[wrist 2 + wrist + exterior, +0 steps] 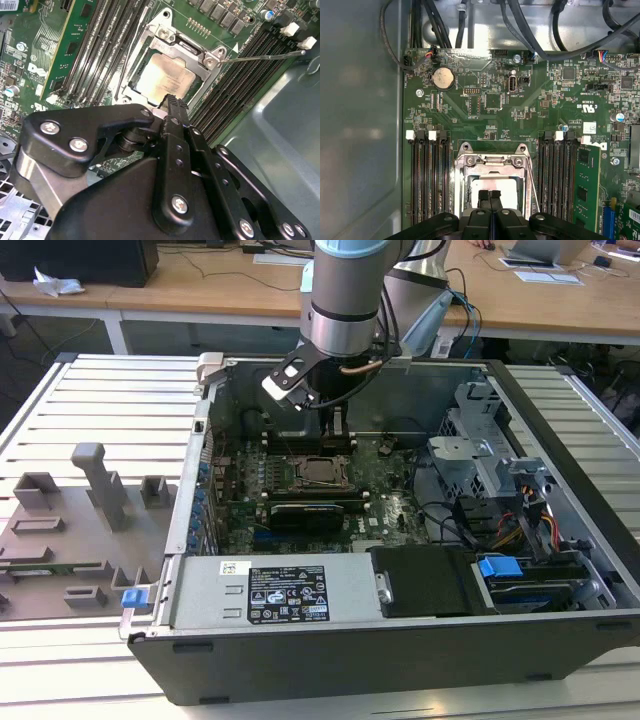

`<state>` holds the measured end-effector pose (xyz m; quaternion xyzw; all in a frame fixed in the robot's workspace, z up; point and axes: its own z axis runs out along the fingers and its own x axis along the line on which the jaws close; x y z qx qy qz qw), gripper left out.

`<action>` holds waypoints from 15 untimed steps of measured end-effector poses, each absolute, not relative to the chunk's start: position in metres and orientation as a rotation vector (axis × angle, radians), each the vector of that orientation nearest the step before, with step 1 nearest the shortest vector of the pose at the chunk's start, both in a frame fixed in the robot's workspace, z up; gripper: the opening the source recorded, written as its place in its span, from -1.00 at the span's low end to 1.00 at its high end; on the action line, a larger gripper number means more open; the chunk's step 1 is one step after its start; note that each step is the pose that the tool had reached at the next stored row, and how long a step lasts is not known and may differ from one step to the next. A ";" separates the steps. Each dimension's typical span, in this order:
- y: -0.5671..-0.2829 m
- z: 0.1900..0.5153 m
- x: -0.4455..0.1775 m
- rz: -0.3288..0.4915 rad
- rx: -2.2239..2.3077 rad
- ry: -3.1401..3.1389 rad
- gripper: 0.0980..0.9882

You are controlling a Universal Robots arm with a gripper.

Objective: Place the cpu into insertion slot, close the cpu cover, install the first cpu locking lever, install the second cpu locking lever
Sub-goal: 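Close the cpu cover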

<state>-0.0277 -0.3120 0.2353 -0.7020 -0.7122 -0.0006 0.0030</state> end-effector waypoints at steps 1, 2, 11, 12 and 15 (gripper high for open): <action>-0.312 0.235 -0.029 -0.002 -2.201 -2.233 -0.98; -0.312 0.235 -0.029 -0.002 -2.201 -2.233 -0.98; -0.312 0.231 -0.036 -0.002 -2.201 -2.233 -0.98; -0.312 0.230 -0.036 -0.002 -2.201 -2.233 -0.98; -0.312 0.227 -0.036 -0.002 -2.201 -2.233 -0.98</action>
